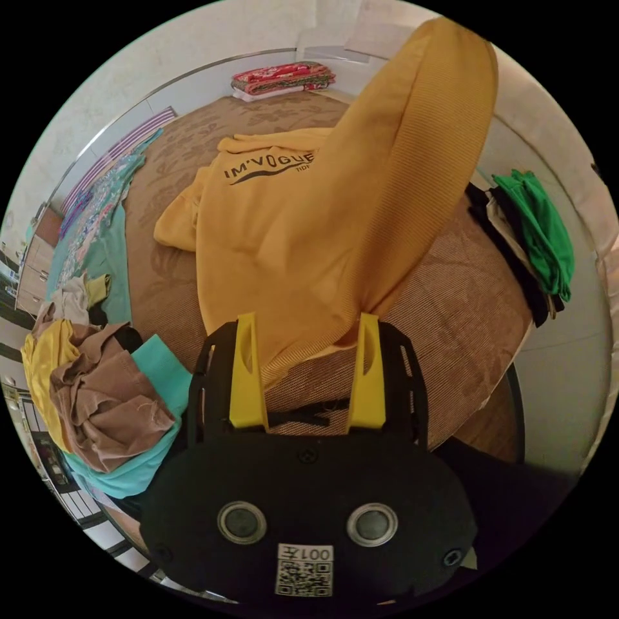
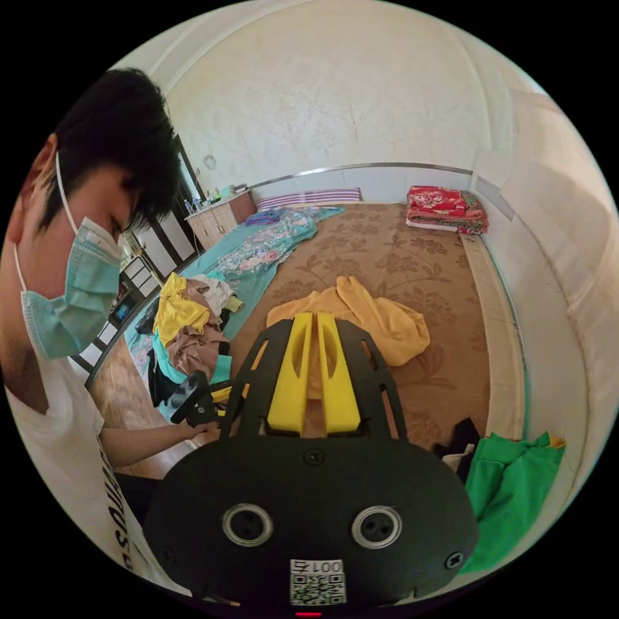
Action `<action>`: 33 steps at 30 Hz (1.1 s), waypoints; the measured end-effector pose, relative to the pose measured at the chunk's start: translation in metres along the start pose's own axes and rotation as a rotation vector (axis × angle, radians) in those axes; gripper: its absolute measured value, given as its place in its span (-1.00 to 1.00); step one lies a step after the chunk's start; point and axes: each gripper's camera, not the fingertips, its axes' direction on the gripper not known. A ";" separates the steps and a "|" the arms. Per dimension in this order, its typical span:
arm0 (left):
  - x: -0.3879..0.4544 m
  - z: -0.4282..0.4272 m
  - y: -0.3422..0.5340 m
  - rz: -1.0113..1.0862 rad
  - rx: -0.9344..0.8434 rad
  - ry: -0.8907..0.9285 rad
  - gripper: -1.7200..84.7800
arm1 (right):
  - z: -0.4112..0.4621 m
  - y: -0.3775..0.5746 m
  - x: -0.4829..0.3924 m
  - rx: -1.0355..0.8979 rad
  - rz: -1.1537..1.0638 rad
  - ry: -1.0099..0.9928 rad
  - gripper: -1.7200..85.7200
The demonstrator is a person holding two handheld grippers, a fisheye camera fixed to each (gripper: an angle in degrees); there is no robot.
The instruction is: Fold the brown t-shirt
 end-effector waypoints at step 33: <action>0.014 -0.017 -0.045 0.052 0.086 0.079 -0.56 | -0.174 -0.002 0.027 0.089 0.060 -0.060 -0.95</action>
